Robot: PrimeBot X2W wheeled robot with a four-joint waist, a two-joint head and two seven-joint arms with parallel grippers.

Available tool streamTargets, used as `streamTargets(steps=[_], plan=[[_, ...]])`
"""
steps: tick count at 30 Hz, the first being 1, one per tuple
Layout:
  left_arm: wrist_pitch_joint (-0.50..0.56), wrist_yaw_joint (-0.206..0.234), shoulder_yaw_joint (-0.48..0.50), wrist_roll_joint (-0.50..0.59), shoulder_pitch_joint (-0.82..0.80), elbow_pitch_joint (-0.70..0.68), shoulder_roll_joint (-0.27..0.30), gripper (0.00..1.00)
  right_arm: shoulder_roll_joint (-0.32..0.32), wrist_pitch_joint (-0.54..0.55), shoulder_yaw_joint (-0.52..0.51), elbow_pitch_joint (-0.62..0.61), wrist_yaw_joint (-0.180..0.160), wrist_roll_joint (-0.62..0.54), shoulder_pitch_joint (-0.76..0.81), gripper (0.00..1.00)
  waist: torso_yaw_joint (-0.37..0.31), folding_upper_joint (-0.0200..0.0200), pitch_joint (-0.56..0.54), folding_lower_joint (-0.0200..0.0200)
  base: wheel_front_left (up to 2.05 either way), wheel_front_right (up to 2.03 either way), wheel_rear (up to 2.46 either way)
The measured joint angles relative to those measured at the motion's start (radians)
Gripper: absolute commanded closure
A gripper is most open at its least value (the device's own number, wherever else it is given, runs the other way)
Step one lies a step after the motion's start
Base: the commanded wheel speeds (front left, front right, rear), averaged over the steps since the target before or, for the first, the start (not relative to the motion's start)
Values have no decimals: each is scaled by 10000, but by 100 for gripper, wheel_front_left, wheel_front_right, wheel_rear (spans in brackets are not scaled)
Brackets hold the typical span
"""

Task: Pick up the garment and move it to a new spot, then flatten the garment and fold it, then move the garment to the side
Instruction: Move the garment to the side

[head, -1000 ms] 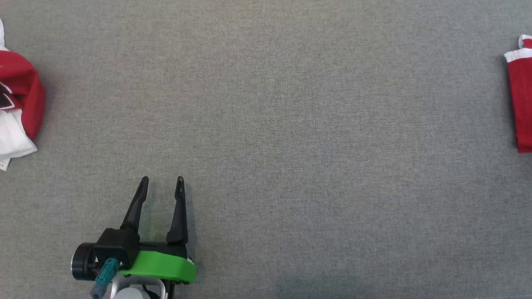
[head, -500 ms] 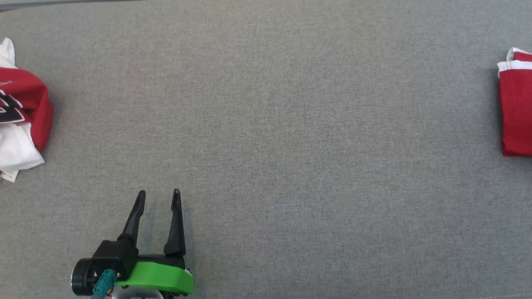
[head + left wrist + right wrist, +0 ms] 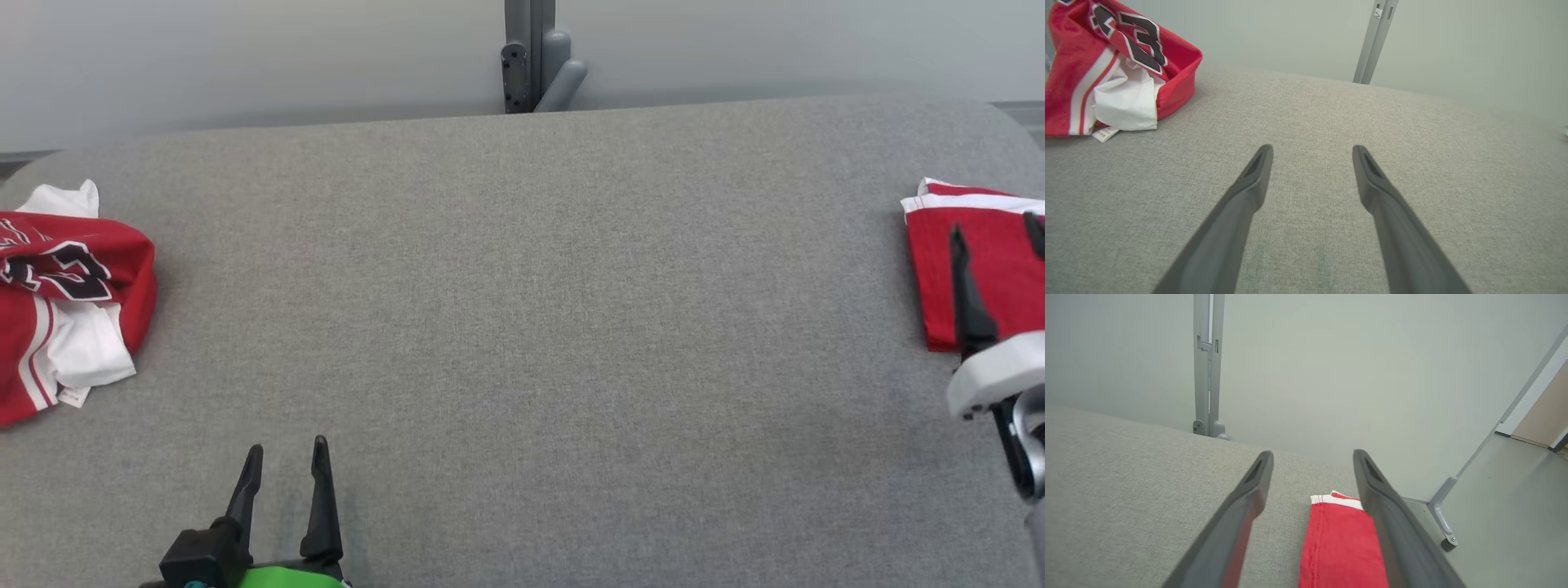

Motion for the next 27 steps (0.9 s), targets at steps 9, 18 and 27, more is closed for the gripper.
streamTargets(steps=[9, 18, 27], plan=[[0, -253, 332, 109, 63, 437, 0, 0, 2332, -58, -1296, -2723, -2, -512, 2924, 0, 236, 0, -705, 0, 0, 0, 0], [0, -422, 571, 221, -9, 311, 0, 0, 3116, -58, -803, -2111, -4, -460, 3951, 0, 350, 0, -893, 0, 0, 0, 0], [0, -418, 397, 221, 35, 169, 0, 0, 3375, -58, -637, -1854, -4, -267, 4188, 0, 515, 0, -1017, 0, 0, 0, 0]])
